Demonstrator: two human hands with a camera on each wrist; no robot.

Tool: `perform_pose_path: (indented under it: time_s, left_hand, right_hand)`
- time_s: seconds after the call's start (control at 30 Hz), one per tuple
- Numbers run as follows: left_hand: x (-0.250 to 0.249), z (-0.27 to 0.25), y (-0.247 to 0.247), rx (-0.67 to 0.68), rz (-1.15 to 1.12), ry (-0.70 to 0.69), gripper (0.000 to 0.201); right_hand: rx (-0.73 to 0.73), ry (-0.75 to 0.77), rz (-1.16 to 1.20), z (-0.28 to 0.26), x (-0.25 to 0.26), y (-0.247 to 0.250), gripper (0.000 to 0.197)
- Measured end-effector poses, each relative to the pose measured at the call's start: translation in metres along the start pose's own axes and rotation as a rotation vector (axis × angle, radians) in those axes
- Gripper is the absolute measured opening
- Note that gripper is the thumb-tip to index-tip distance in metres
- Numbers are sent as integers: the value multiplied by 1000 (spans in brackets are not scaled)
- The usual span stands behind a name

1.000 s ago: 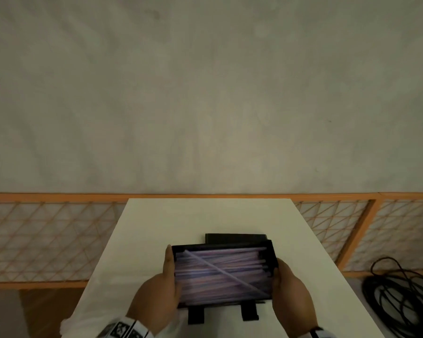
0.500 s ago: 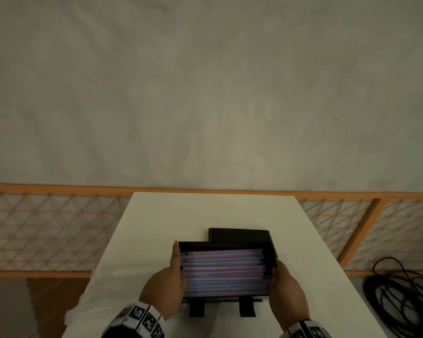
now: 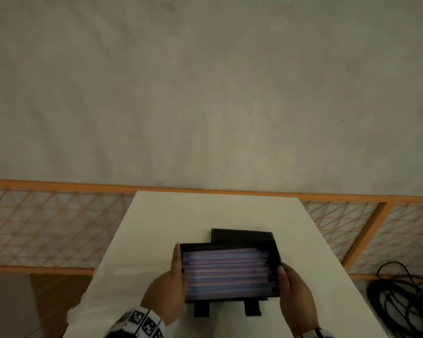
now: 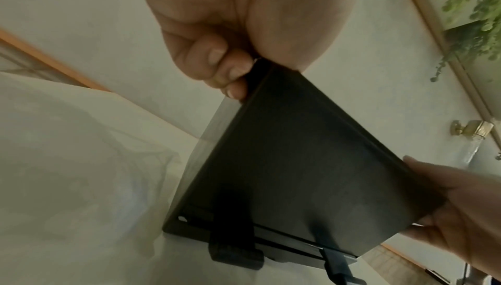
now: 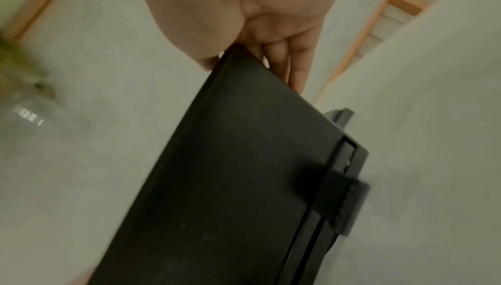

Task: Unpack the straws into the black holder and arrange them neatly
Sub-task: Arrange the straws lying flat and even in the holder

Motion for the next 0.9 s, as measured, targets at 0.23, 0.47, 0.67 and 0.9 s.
perform_pose_path:
  time_s: [0.23,0.47,0.67,0.9]
  left_hand:
    - [3,-3,2,-49,-203,-34,73]
    - [6,4,-13,15,-274,74,71]
    - [9,-3,-7,45,-325,86,69]
    - [0,-7,15,74,-152,65,69]
  right_hand:
    - [-114,192,458,-14,44,32,32]
    - [-20,285,415,-8,75,32,43]
    - [-11,262,425,-10,76,32,60]
    - [28,194,463,-7,64,26,68]
Point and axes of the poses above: each hand's wrist, its own z-axis towards the middle knuckle, its own y-axis out of the back of the hand, x = y × z, the point moved 3 cm from there along z, towards the middle knuckle
